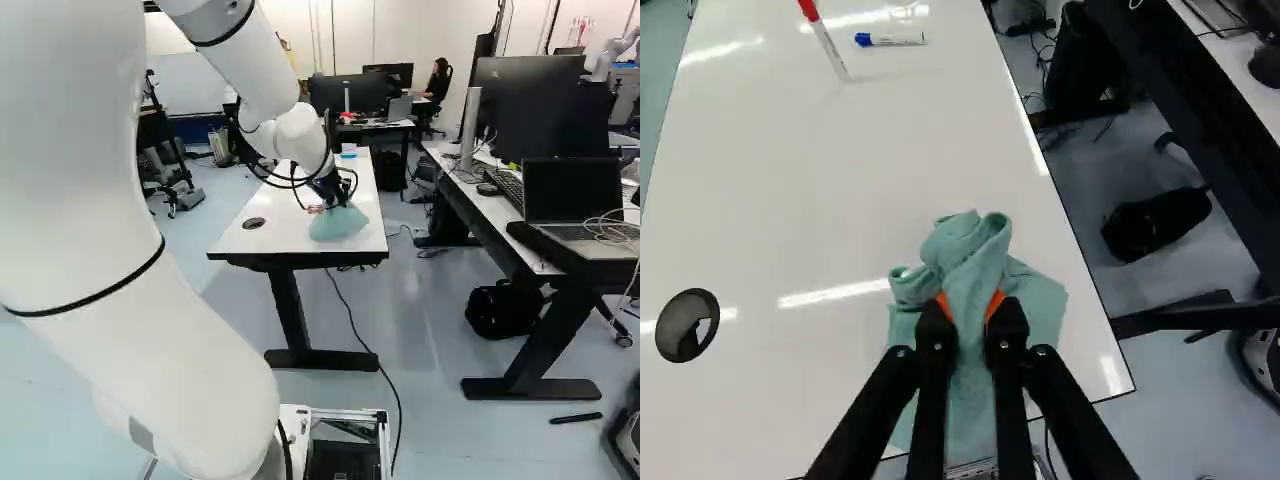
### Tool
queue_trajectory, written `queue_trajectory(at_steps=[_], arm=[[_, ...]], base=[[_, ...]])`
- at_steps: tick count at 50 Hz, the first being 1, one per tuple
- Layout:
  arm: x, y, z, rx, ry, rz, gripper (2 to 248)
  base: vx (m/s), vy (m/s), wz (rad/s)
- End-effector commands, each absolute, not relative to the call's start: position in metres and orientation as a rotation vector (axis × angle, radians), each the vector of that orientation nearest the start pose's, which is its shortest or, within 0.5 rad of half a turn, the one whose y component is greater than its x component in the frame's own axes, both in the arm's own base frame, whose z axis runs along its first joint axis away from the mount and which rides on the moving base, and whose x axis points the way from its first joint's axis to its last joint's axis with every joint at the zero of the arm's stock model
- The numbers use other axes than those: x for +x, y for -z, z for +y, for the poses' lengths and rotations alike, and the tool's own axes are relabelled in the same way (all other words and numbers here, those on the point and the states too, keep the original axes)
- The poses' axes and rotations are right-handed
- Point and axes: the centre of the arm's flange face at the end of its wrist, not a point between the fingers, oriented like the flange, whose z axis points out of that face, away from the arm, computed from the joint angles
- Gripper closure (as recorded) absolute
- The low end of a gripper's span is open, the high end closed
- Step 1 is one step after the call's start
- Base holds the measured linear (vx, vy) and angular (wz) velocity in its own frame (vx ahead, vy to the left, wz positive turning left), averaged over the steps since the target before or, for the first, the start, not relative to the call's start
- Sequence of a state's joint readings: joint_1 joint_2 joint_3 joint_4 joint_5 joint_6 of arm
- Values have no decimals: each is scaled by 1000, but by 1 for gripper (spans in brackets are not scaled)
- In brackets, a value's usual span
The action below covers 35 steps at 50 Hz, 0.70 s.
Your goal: Clean the table with the green towel
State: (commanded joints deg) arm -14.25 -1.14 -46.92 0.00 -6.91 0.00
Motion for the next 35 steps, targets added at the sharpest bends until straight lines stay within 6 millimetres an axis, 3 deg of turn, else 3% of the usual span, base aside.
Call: queue_trajectory(at_steps=[1, 6, 7, 11, 12, 16, 17, 21, 22, 27, 28, 35], arm=[[459, -494, -117, -3020, 1065, 380, 188], [460, -494, -118, -3020, 1065, 382, 188], [460, -494, -118, -3020, 1065, 382, 153], [460, -494, -118, -3020, 1065, 382, 153], [460, -494, -118, -3020, 1065, 382, 117], [460, -494, -118, -3020, 1065, 382, 117], [460, -494, -118, -3020, 1065, 382, 81], [460, -494, -118, -3020, 1065, 382, 81], [460, -494, -118, -3020, 1065, 382, 45], [460, -494, -118, -3020, 1065, 382, 45], [460, -494, -118, -3020, 1065, 382, 8], [460, -494, -118, -3020, 1065, 382, 3]], base=[[0, 0, 0], [0, 0, 0], [0, 0, 0], [0, 0, 0], [0, 0, 0], [0, 0, 0], [0, 0, 0], [0, 0, 0], [0, 0, 0], [0, 0, 0], [0, 0, 0], [0, 0, 0]])
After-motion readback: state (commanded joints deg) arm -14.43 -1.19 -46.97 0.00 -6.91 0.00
